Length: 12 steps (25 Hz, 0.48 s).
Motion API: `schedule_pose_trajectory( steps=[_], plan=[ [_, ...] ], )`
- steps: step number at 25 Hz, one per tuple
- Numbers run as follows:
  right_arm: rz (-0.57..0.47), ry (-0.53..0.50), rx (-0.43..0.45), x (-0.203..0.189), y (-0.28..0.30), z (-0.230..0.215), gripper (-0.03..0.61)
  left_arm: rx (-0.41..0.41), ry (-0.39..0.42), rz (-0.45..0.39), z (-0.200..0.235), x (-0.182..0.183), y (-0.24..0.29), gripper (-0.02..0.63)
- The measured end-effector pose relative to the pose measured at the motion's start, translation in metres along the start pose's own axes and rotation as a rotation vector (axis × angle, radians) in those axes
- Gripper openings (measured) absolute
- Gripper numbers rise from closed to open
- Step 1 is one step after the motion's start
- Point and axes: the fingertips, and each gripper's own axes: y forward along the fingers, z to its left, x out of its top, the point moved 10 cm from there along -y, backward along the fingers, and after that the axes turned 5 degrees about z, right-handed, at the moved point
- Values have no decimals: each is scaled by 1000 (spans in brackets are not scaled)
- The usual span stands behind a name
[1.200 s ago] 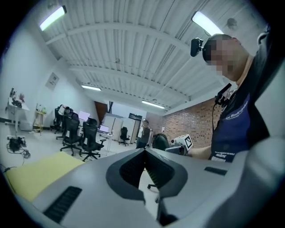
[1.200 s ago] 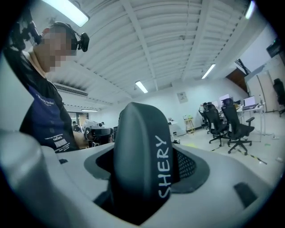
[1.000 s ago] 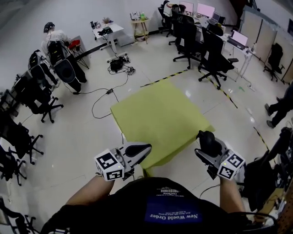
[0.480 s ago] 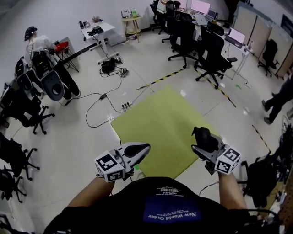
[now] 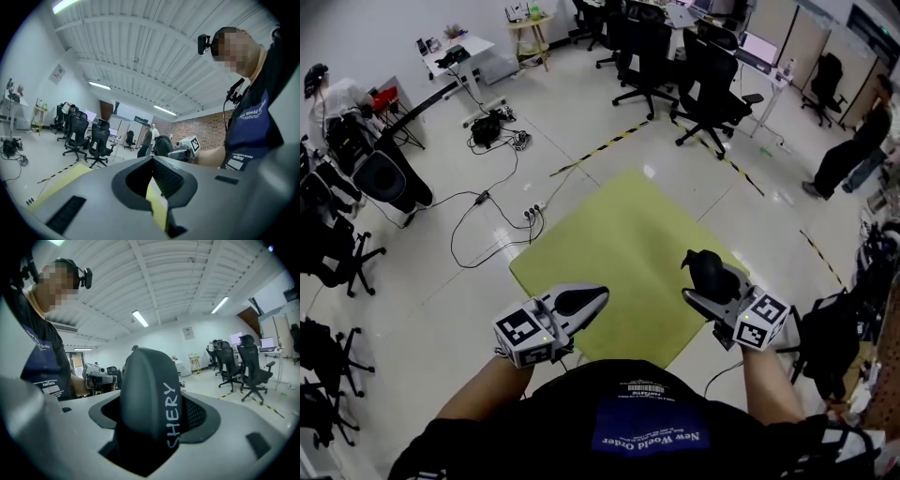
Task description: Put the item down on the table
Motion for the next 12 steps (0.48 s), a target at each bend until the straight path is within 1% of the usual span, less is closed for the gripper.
schedule_pose_trajectory(
  steps=[2,5,7,12],
  plan=[
    [-5,-3,12,4,-6,-12,318,9,-14,-18,-4,2,15,-6],
    [-6,-21,37,14,-11,-28,318,38,-12,-18,-10,3,28,-6],
    [-7,-34,50,18,-11,-33,318,53,-3,-8,-11,2,28,-6],
    [-1,-51,67,19,-1,-46,318,94,-13,8,-6,2,25,-6]
  ],
)
